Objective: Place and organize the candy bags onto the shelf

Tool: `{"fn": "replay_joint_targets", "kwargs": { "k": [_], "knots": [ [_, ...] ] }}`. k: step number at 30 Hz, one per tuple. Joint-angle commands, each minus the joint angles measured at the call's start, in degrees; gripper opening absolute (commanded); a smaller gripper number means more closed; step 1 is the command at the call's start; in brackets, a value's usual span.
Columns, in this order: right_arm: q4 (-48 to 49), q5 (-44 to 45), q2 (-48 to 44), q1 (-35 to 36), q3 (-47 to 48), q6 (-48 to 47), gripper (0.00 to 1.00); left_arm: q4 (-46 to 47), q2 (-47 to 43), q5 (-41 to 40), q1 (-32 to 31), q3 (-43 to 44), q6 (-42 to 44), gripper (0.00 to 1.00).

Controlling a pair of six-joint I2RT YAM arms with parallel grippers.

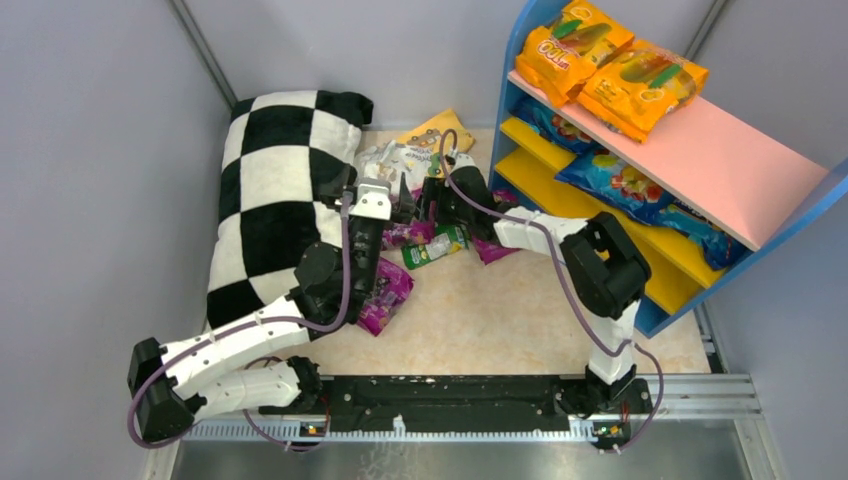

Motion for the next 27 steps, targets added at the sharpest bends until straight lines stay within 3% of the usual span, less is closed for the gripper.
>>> {"fn": "replay_joint_targets", "kwargs": {
  "k": [1, 5, 9, 11, 16, 21, 27],
  "knots": [
    [0.4, -2.3, 3.7, 0.4, 5.9, -0.8, 0.70, 4.3, -1.5, 0.9, 2.5, 0.2, 0.1, 0.99],
    [2.0, -4.2, 3.6, 0.4, 4.5, 1.0, 0.48, 2.2, -1.4, 1.9, 3.5, 0.7, -2.1, 0.99],
    [6.7, -4.8, 0.4, 0.4, -1.0, 4.7, 0.11, 1.6, -1.6, 2.2, 3.7, 0.6, -3.0, 0.99],
    [7.9, -4.5, -2.3, 0.4, -4.1, 6.3, 0.00, 0.6, -1.8, 2.8, 3.7, 0.9, -3.8, 0.99],
    [6.2, 1.4, -11.6, 2.4, -12.7, 8.9, 0.00, 0.5, -2.2, 3.0, 3.7, 0.7, -4.8, 0.99],
    [-5.8, 15.1, -19.8, 9.9, -17.0, 9.5, 0.00, -1.1, -3.3, 3.3, 3.6, 1.2, -6.8, 0.99],
    [-11.0, 13.6, -24.3, 15.9, -22.4, 11.0, 0.02, -3.7, -3.3, 3.1, 3.6, 2.4, -9.0, 0.99]
  ]
}}
